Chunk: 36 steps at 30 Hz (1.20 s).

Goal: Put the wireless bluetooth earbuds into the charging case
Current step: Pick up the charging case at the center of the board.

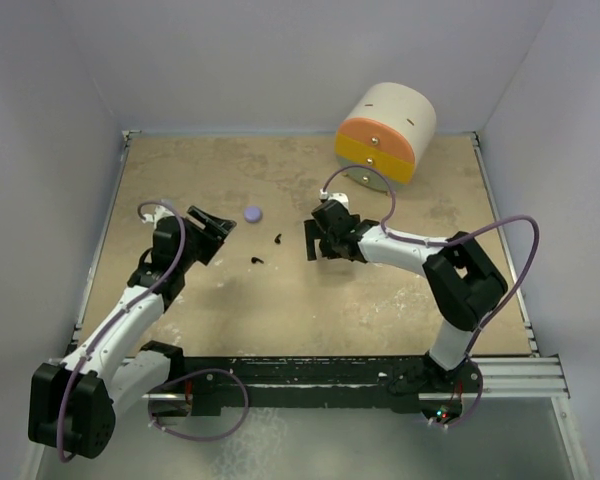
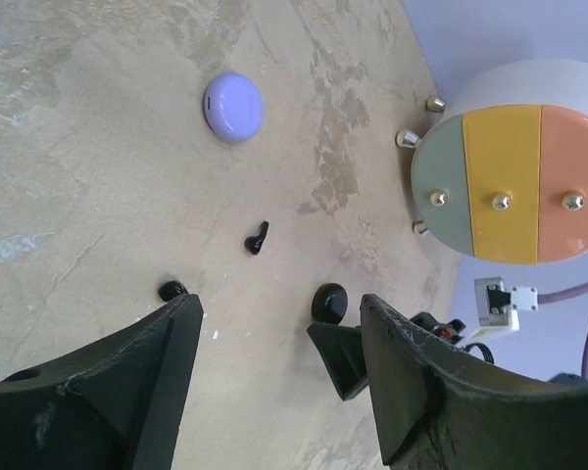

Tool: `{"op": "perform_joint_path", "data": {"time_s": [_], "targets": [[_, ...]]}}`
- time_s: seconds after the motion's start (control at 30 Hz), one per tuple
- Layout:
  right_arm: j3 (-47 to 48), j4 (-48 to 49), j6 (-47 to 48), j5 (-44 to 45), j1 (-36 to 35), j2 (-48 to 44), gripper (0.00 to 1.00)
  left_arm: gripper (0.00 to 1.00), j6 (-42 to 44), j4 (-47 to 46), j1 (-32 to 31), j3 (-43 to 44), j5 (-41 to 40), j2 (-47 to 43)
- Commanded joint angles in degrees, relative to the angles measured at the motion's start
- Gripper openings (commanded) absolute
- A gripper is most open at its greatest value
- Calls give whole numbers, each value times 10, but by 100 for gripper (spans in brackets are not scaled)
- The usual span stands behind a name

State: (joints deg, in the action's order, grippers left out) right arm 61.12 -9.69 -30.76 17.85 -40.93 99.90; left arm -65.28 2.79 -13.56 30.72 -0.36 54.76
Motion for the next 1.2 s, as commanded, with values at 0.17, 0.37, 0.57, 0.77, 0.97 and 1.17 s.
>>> {"op": "perform_joint_path", "data": {"time_s": [0.17, 0.37, 0.57, 0.77, 0.97, 1.17], "targets": [[14, 63, 105, -21, 35, 24, 100, 64, 17, -2, -7, 40, 23, 2], [12, 85, 129, -41, 37, 39, 96, 64, 16, 0, -11, 42, 26, 5], [-4, 97, 136, -56, 37, 36, 84, 64, 15, 1, -15, 42, 25, 6], [-15, 96, 135, -58, 37, 36, 73, 64, 12, 1, -19, 41, 22, 7], [-27, 97, 131, -59, 36, 33, 67, 64, 12, 1, -22, 40, 19, 8], [-34, 99, 133, -58, 37, 37, 64, 64, 10, 0, -25, 40, 18, 10]]}}
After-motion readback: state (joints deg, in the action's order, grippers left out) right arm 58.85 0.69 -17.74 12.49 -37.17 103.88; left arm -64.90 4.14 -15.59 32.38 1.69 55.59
